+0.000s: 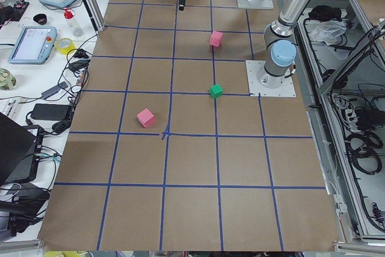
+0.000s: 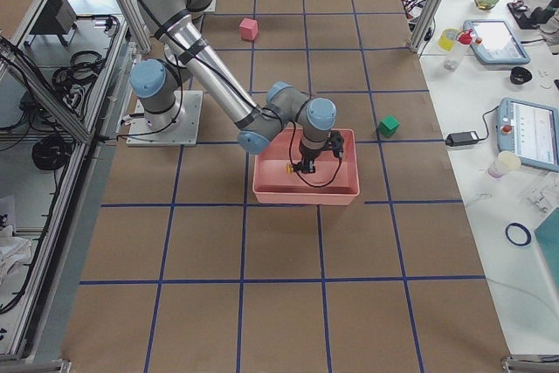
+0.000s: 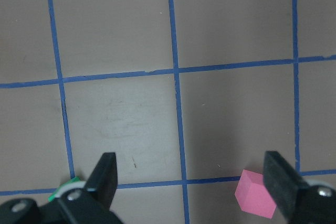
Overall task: Align button upright
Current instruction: 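Lift the button out of the tray and carry it toward the table center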
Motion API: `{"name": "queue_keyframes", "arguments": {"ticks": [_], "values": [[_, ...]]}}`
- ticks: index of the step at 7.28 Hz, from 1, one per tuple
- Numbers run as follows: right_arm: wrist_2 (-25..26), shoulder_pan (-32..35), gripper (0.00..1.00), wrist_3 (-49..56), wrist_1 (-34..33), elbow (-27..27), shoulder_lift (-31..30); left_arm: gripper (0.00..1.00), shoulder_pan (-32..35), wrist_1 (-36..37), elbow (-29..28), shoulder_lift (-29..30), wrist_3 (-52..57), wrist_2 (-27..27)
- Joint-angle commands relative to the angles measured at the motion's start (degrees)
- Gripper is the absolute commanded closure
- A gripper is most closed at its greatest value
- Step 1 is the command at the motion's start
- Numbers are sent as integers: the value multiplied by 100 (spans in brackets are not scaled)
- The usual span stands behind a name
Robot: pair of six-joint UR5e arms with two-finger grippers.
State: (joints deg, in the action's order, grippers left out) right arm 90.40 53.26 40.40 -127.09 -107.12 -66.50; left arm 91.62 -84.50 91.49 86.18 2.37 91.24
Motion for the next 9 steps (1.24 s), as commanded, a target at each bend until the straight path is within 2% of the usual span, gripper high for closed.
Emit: {"name": "queue_keyframes", "arguments": {"ticks": [1,3,6,9], "values": [[12,0,87,12,0,33,-21,0,5,4,0,4,0,34],[30,0,89,12,236,164,-73,0,5,-5,-9,-23,0,70],[-23,9,91,-23,938,700,-345,0,-12,-14,-17,-49,0,78],[-32,402,92,-285,1712,1263,-845,0,-12,-14,-8,-49,0,78]]}}
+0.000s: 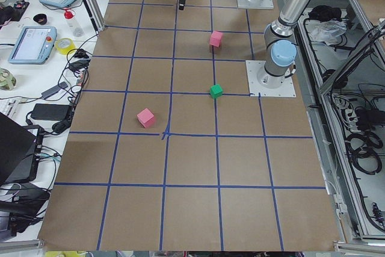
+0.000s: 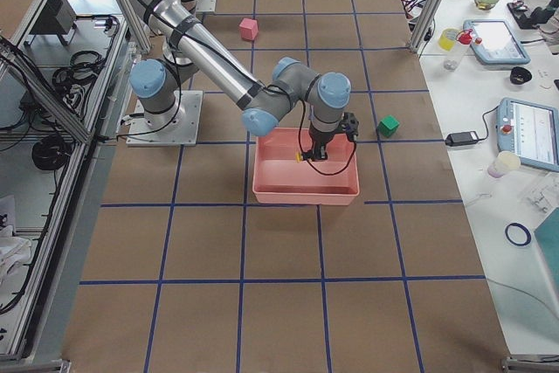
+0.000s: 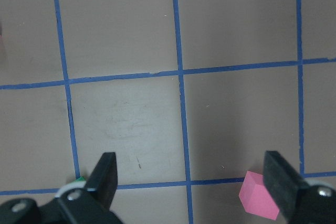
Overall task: Align button upright
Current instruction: 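Lift the button out of the tray and carry it toward the table center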
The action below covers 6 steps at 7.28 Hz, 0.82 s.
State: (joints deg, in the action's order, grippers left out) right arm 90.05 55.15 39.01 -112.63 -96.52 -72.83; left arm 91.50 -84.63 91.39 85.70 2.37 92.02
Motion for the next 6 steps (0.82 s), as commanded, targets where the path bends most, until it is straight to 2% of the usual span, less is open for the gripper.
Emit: {"name": "queue_keyframes", "arguments": {"ticks": [1,3,6], "values": [[3,451,94,-435,511,239,-362,0,-1,-1,1,-1,0,0],[-5,1222,98,-1146,479,239,-416,0,-1,-1,1,-1,0,0],[-14,2760,99,-3094,172,204,-346,0,-1,-1,10,-10,0,0]]}}
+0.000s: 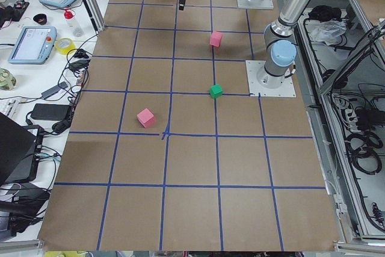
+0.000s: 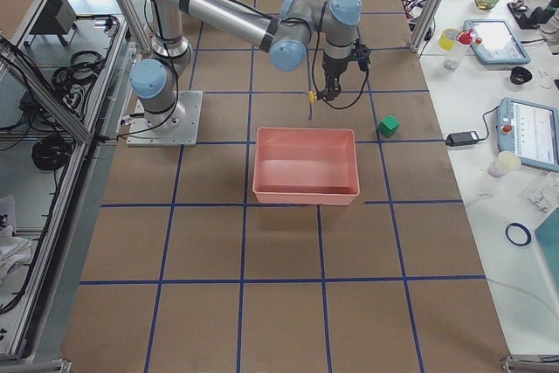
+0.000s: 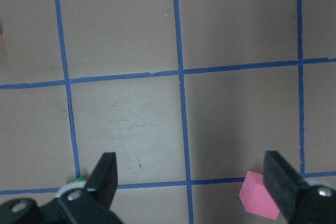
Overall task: Align button upright
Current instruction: 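Lift the button out of the tray and carry it toward the table center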
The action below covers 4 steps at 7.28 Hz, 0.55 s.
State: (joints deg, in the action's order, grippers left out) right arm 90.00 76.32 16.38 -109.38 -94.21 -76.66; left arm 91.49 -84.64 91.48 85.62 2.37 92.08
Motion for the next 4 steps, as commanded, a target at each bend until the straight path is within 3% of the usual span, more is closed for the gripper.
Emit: {"name": "queue_keyframes", "arguments": {"ticks": [1,4], "values": [[-261,1196,99,-1700,-311,-27,185,0,0,0,2,-1,0,-6],[-360,2586,100,-3069,-1443,8,827,0,0,0,2,-1,0,-6]]}}
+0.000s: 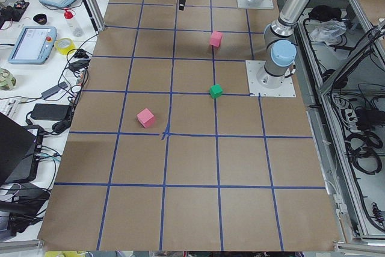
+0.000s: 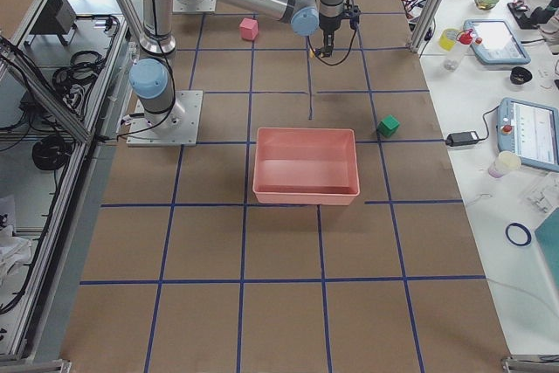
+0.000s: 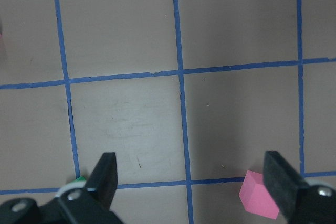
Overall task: Align button upright
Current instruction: 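Lift the button out of the tray and carry it toward the table center, then lower the button onto the table and open the right gripper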
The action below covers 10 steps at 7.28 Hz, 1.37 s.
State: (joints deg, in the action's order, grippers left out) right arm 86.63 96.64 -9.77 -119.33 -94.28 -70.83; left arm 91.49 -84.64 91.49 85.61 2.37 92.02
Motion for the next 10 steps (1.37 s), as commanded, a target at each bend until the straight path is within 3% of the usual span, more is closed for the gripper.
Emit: {"name": "queue_keyframes", "arguments": {"ticks": [1,4,7,9,10], "values": [[-15,818,100,-760,-694,14,419,0,0,0,0,0,0,0],[47,1540,99,-1561,-1257,-3,981,0,0,0,18,0,0,0],[-32,1550,97,-1519,-1513,-64,1176,0,0,0,35,0,0,-9],[-32,1551,86,-1484,-1558,-73,1194,0,0,0,26,0,0,-53],[-32,1551,74,-1457,-1558,-91,1203,0,0,0,27,0,0,-44]]}}
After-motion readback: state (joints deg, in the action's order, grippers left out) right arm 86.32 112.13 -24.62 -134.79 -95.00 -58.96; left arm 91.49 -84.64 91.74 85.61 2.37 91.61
